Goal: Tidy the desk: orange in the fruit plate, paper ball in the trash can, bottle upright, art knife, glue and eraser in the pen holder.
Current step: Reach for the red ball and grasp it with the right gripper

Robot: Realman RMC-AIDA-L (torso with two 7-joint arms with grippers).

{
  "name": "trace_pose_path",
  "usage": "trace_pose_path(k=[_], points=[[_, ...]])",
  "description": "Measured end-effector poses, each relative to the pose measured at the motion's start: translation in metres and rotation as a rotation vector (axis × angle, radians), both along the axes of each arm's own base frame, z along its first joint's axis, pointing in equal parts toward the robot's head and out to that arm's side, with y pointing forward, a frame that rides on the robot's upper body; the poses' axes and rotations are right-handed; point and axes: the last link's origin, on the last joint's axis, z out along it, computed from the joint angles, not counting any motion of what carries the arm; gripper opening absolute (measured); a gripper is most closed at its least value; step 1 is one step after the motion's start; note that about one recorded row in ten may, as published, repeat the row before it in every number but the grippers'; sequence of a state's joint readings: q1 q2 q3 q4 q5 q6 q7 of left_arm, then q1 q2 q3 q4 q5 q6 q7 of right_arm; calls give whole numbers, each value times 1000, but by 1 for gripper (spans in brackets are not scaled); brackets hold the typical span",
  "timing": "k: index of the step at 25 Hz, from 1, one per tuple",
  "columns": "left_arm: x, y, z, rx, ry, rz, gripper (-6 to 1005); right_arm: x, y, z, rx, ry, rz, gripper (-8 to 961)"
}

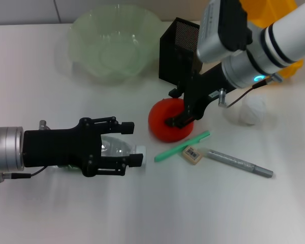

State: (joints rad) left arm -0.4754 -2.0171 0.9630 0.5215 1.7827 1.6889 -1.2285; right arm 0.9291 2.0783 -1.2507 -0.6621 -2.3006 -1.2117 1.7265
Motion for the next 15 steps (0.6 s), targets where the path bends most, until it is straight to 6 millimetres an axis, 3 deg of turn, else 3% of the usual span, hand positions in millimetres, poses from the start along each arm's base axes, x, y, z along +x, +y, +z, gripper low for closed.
trace_pose_path(k=[6,15], points=[[1,1,3,13,-17,6,799,3,-1,-4,2,-9,5,765],[0,1,4,14,-18,8,799,1,0,-3,5,1,8,394]])
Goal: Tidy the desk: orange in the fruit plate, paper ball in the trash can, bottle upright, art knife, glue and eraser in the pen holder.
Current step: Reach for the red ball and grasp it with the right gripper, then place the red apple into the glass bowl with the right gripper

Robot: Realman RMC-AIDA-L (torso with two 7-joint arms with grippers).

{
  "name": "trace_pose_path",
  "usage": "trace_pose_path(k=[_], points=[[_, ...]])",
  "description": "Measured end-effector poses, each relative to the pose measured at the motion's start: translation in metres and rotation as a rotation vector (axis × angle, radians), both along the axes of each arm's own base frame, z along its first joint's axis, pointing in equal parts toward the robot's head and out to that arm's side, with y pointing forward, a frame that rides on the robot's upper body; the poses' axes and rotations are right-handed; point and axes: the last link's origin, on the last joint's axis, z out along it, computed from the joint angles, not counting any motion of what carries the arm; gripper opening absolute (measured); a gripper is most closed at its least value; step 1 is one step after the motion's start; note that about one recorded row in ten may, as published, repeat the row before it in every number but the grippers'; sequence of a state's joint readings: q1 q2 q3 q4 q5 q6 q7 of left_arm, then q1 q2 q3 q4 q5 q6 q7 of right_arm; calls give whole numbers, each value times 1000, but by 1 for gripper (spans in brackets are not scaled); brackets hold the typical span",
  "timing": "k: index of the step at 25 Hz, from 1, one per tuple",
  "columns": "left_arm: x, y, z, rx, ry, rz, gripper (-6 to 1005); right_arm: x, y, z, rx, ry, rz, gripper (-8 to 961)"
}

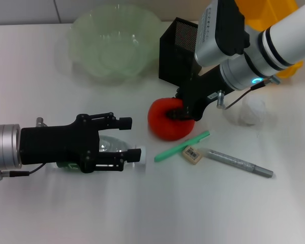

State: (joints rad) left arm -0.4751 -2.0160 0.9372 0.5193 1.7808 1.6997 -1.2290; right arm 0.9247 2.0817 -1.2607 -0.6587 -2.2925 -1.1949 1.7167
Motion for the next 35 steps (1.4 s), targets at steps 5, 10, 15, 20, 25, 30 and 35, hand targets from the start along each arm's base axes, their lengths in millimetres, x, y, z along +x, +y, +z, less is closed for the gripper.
trace_pose_path(k=[5,10,15,20,25,30,35], points=[[-1,0,0,0,2,1,799,-7,-2,10,-18,49,-12,259],[-2,-1,0,2,3,1,799,-25,-3,45,-12,157,-21,184],[-4,-2,1,6,6,5,800,-46,0,78,60,281,19,153],[-4,-3,0,4,6,5,800,-73,17,97,189,453,40,132],[-3,-3,0,3,3,3,800,-98,48,91,350,597,-5,76],[-2,-3,-1,4,1,0,800,-119,76,74,457,635,-42,48],[0,-2,-1,3,-1,-5,800,-141,94,56,533,674,-37,39]])
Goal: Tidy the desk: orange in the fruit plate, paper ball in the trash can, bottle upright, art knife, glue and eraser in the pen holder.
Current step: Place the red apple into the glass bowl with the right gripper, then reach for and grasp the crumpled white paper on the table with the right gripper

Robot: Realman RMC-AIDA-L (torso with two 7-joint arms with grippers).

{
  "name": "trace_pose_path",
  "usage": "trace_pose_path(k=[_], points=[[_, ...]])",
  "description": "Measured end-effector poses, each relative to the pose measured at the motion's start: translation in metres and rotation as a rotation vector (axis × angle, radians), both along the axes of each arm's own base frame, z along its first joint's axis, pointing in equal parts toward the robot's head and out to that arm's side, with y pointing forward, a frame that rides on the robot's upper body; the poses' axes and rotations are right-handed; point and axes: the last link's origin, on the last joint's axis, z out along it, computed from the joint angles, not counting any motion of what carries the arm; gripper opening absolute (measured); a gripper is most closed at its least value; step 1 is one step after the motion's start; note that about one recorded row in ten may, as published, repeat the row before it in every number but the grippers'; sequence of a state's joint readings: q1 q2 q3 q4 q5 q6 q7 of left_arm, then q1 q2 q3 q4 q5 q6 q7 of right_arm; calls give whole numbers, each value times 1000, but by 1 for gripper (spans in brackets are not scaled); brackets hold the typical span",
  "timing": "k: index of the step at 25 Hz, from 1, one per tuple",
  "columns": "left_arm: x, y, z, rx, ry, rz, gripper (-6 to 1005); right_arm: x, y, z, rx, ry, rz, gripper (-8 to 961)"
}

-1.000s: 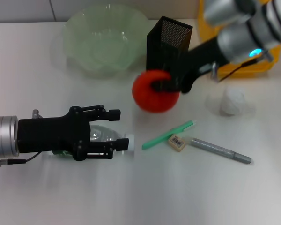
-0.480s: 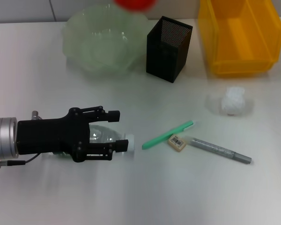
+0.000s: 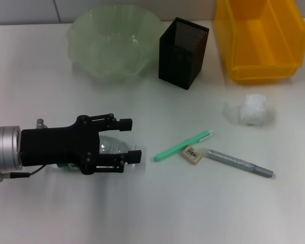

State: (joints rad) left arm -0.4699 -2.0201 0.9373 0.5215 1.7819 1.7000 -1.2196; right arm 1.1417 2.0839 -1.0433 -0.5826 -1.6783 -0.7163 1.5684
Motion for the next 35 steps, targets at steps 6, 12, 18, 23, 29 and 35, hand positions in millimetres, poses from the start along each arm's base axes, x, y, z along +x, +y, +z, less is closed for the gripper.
trace_pose_path(k=[6,12,18,23,29,35], points=[[2,0,-1,-5,-6,-6,800,-19,9,-10,61,42,-11,73],[3,0,-2,-6,-8,-8,800,-21,10,-10,70,56,-5,115],[3,-1,-2,-6,-8,-7,800,-19,10,-7,74,100,-14,157],[3,-1,-2,-6,-8,-7,800,-18,10,-8,70,96,-13,192],[3,-1,-3,-7,-10,-7,800,-18,10,-11,66,89,-17,354],[2,-2,-3,-7,-11,-3,800,-18,10,-11,67,88,-19,600]])
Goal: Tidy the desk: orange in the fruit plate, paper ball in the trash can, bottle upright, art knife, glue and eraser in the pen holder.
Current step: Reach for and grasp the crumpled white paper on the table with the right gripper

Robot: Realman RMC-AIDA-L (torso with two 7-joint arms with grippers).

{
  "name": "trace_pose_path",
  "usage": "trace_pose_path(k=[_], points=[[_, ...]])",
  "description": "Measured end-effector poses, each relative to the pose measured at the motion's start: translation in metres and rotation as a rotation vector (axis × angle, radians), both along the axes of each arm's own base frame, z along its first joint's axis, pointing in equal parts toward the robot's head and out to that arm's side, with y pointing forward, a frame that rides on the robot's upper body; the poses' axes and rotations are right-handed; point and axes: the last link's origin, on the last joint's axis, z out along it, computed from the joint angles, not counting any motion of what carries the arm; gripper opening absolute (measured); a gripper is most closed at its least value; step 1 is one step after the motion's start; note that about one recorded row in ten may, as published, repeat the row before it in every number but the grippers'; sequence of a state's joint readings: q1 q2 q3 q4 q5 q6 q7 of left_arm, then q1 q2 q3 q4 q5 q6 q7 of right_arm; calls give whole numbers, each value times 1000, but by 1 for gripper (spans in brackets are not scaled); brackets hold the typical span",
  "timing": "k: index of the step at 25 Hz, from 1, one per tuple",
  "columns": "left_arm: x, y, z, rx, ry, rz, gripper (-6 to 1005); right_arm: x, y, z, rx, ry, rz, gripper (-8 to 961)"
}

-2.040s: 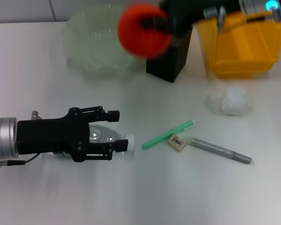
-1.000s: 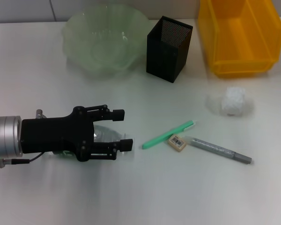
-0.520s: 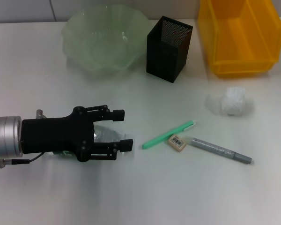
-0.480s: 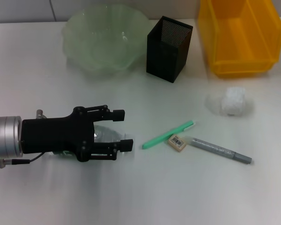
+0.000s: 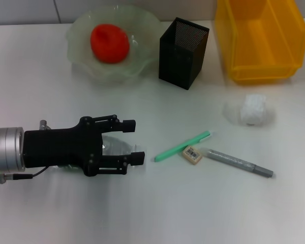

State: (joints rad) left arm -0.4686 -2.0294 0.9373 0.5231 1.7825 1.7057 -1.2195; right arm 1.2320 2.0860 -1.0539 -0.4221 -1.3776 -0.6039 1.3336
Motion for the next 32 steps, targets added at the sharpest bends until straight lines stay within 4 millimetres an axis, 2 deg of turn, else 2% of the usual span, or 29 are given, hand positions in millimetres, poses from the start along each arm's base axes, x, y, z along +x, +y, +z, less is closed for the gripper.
trace_pose_path(k=[1,6,8,9,10,12,14,15,21,23,24,25,28,29,30,32], points=[[0,0,0,0,0,1,800,1,0,0,-1,0,-2,638],[-1,0,0,1,1,3,800,7,-6,8,-46,68,6,638],[-1,0,0,1,1,3,800,11,-13,19,-91,135,16,639],[-1,0,0,1,1,3,800,20,-23,35,-139,192,35,639],[-1,0,0,1,1,3,800,20,-23,35,-139,192,35,639],[0,0,0,1,0,2,800,29,-36,49,-192,221,61,639],[0,0,0,1,0,2,800,47,-59,70,-269,227,87,639],[0,0,0,1,0,2,800,47,-59,70,-269,227,87,639],[1,1,-1,-1,-1,-2,800,88,-103,101,-413,154,93,638],[3,2,-1,0,-2,-6,800,105,-113,109,-453,118,73,639],[3,2,-2,0,-2,-7,800,123,-122,113,-502,72,45,639],[3,2,-2,0,-2,-7,800,123,-122,113,-502,72,45,639],[4,3,-2,2,-4,-9,800,145,-131,112,-565,-27,-16,639],[4,3,-2,2,-4,-10,800,159,-136,107,-607,-105,-63,639],[5,3,-2,2,-4,-11,800,159,-136,107,-607,-105,-63,639],[5,3,-2,2,-4,-11,800,171,-139,102,-640,-186,-117,639]])
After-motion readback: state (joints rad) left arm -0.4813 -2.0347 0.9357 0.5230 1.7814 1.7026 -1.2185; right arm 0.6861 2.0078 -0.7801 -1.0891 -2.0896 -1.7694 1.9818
